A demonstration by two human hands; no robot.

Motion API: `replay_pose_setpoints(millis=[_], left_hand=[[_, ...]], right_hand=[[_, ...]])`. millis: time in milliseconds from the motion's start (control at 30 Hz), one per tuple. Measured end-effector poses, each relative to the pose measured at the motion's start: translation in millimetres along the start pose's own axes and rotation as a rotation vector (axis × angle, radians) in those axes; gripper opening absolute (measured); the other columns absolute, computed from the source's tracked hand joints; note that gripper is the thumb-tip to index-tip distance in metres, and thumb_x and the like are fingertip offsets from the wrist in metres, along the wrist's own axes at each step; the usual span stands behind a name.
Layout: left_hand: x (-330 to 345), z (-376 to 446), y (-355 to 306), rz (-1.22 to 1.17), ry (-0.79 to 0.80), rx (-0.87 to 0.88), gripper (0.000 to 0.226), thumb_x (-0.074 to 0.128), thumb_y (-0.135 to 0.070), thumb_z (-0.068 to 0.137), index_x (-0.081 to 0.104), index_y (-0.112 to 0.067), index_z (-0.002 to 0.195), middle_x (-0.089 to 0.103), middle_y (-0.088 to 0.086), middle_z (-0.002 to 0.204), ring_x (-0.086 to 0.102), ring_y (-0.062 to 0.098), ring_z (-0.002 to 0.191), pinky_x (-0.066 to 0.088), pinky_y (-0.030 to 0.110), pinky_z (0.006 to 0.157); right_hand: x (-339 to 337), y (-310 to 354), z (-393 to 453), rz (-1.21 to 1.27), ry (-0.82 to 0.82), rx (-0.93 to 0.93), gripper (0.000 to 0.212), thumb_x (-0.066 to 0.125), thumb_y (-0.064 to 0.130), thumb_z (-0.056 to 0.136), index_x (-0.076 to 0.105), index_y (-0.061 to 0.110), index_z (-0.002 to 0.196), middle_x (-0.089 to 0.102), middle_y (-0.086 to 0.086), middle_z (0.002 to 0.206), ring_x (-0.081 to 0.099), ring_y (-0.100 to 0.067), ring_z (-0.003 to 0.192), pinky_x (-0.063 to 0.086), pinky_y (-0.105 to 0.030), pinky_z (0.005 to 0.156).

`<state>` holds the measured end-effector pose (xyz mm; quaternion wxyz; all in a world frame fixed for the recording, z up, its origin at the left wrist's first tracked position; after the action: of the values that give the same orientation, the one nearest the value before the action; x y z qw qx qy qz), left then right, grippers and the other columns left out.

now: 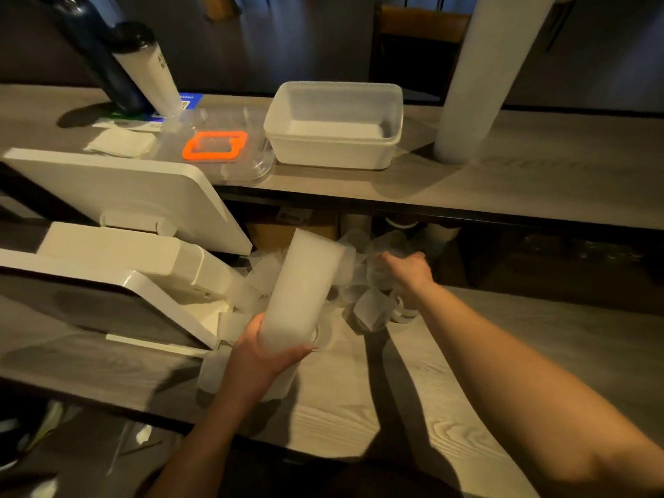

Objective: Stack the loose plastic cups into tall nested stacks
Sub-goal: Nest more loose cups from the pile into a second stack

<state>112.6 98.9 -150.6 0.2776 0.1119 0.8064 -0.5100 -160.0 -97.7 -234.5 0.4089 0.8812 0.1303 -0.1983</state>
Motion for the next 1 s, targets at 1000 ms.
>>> replay_pose_setpoints(millis=[1000], left_hand=[[-46, 29, 0, 0.37, 0.234, 0.244, 0.097, 0.084, -0.064, 0.052, 0.042, -0.038, 0.135, 0.054, -0.015, 0.12, 0.054, 0.01, 0.106, 0.05, 0.038, 0.09]], right_hand=[[-19, 43, -175, 0.222, 0.195, -0.523, 0.056, 0.065, 0.034, 0.094, 0.044, 0.033, 0.145, 0.048, 0.016, 0.135, 0.046, -0.002, 0.122, 0.039, -0.013, 0.083]])
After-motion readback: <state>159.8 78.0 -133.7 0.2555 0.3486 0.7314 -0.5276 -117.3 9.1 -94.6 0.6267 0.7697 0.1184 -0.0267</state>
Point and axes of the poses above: each hand's wrist, its own z-axis towards the middle knuckle, its own x-axis out of the palm, y = z × x, the point moved 8 cm from there along z, towards the middle knuckle
